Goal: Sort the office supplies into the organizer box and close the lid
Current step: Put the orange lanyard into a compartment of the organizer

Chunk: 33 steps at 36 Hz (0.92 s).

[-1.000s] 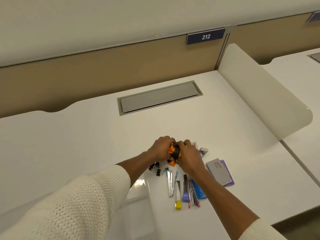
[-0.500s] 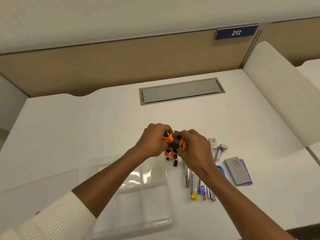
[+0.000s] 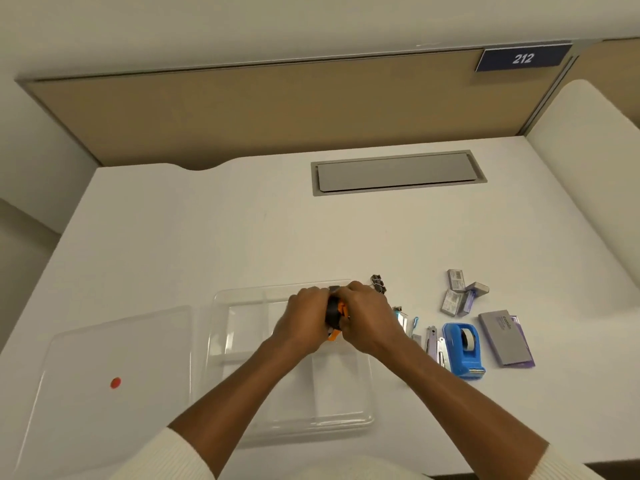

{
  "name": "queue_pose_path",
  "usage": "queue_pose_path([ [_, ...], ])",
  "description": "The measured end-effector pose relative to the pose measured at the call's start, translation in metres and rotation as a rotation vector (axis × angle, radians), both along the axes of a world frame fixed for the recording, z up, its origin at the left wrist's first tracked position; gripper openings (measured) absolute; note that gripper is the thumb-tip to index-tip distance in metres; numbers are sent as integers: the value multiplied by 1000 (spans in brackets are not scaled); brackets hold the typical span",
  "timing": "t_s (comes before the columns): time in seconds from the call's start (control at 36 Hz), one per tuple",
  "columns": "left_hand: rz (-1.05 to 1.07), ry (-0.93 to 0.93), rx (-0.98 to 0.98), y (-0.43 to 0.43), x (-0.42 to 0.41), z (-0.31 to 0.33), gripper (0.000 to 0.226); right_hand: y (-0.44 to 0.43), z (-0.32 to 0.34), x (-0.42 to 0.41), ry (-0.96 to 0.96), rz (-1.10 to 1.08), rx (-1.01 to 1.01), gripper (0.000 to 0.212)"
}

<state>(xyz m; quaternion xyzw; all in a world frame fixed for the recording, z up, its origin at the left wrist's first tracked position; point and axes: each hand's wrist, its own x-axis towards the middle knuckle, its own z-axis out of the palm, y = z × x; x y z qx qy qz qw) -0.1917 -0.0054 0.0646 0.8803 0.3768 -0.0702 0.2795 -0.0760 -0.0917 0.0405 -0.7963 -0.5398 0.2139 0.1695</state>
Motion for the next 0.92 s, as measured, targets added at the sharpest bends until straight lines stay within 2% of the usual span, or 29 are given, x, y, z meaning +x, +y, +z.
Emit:
queue_pose_path([
  [0.11, -50, 44, 0, -5, -5, 0, 13, 0, -1, -7, -3, 61, -45, 40],
  [0.25, -86, 60, 35, -6, -7, 2, 17, -6, -20, -20, -51, 162, -100, 38],
  [0.36, -77, 107, 88, -7, -7, -1, 9, -10, -28, -26, -125, 200, -122, 42],
  [0.44, -82, 104, 115, -7, -12, -3, 12, -9, -20, -23, -138, 210, -104, 43],
  [0.56, -59, 45, 138, -8, -18, -7, 15, -19, -14, -17, -124, 165, 7, 33],
  [0.69, -53, -40, 109, -9, -22, -17, 14, -40, -15, -21, -209, 95, 70, 43],
  [0.78, -78, -68, 115, -9, -23, -26, 21, -47, -20, -29, -291, 150, 93, 44],
  [0.92, -159, -11, 127, -5, -17, -39, 29, -48, -35, -33, -320, 246, 11, 57],
])
